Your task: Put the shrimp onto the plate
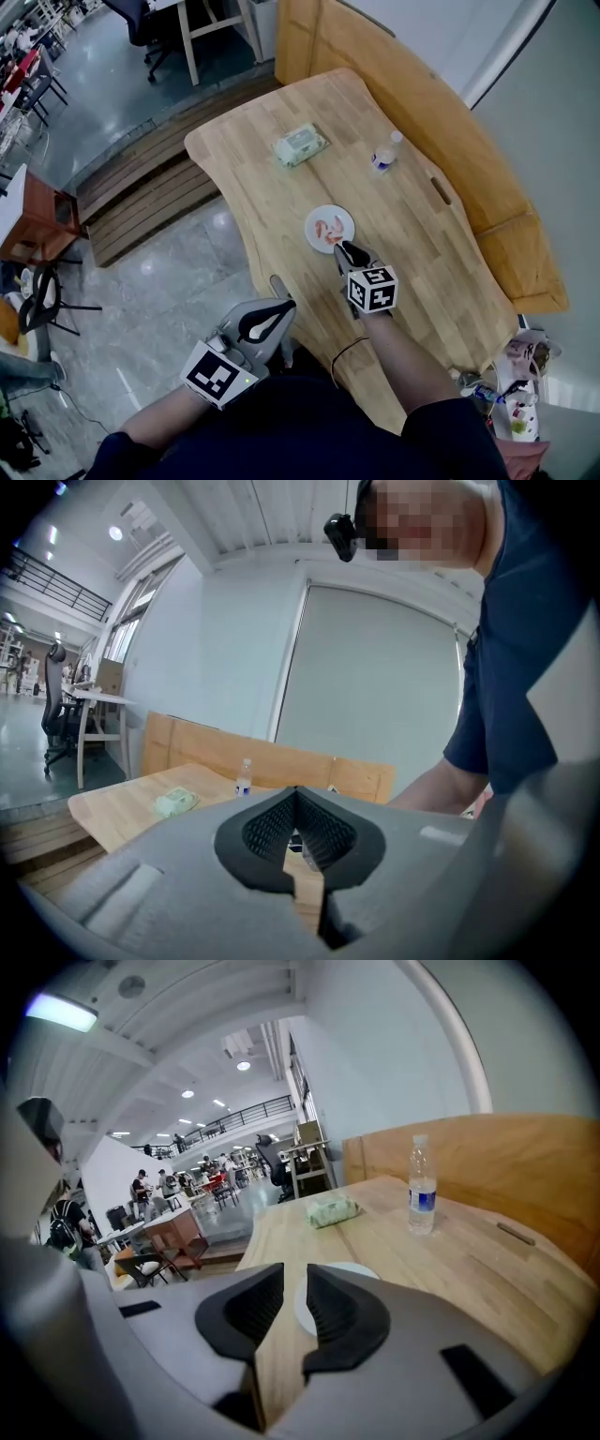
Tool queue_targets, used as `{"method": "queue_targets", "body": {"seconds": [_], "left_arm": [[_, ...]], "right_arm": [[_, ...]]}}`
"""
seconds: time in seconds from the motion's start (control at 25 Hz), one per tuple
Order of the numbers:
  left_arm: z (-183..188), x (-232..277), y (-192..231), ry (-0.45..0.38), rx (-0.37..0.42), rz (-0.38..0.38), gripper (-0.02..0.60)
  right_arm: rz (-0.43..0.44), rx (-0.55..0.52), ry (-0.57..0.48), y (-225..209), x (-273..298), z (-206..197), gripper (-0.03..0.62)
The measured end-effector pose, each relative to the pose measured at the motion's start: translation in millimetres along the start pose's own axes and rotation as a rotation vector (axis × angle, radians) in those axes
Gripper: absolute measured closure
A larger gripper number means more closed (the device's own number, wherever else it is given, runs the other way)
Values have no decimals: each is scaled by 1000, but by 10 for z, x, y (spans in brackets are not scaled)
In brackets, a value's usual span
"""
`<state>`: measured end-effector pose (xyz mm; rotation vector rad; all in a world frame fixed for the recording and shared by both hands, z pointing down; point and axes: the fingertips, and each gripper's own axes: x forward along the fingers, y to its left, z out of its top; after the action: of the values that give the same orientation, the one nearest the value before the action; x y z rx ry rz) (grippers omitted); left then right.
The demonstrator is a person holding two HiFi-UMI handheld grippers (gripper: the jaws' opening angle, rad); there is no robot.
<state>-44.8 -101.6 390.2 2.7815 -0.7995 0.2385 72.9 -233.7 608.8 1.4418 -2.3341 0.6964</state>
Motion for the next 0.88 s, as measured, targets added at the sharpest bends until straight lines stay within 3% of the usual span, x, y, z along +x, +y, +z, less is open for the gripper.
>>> {"method": "queue_targets", "body": {"seconds": [0.44,0.88], "left_arm": [[-30,-185,-197,-8,-3,-54,578],[34,-238,-290,-24,21,-94,578]], "right_arm": [[153,-50,-151,1085,-893,489,534],[183,-135,-274,1663,-1630,855,572]]}}
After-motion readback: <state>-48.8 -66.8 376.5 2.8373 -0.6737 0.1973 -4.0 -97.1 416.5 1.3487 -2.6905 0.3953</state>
